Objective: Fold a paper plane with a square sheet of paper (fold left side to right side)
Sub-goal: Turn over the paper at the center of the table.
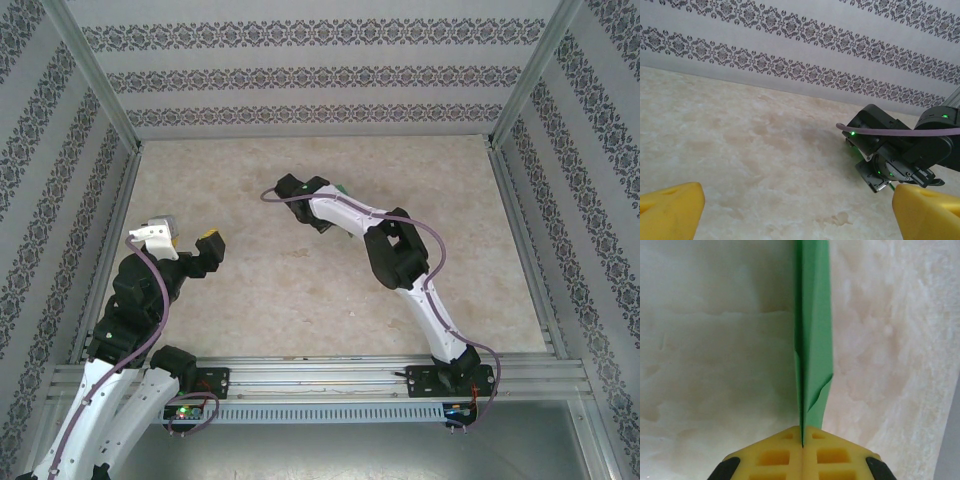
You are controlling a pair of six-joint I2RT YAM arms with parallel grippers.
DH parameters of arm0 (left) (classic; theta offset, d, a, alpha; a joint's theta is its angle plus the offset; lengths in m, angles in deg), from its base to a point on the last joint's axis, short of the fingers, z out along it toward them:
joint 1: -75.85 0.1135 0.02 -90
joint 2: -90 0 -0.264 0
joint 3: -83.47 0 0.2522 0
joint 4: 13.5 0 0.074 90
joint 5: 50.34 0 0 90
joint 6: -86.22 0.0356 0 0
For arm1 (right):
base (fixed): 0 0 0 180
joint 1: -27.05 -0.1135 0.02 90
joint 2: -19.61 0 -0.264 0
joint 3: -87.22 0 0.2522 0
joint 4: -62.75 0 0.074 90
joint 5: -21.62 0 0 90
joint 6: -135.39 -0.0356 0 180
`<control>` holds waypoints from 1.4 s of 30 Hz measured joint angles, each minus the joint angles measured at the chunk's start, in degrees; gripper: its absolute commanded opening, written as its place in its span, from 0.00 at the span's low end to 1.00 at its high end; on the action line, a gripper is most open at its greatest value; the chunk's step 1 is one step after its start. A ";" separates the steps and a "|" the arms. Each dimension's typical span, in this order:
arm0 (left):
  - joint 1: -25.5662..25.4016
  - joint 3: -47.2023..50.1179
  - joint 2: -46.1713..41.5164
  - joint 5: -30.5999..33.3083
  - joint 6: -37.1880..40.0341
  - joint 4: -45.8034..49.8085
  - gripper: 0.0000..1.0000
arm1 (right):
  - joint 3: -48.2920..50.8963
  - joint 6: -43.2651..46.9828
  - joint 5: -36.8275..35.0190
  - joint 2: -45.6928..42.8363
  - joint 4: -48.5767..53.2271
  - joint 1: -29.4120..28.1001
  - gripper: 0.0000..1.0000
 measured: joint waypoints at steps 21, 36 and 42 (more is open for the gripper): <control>0.22 0.46 11.96 -8.20 -5.03 -5.35 0.97 | 17.88 -7.58 19.47 -20.11 -4.26 1.97 0.68; -0.33 -3.10 51.41 -24.92 -20.11 -27.04 0.70 | 63.01 -13.77 37.40 -61.40 -32.09 11.34 0.88; -3.61 -11.39 66.97 -28.72 -24.20 -34.82 0.66 | 77.09 -19.45 45.92 -71.87 -45.29 18.82 0.97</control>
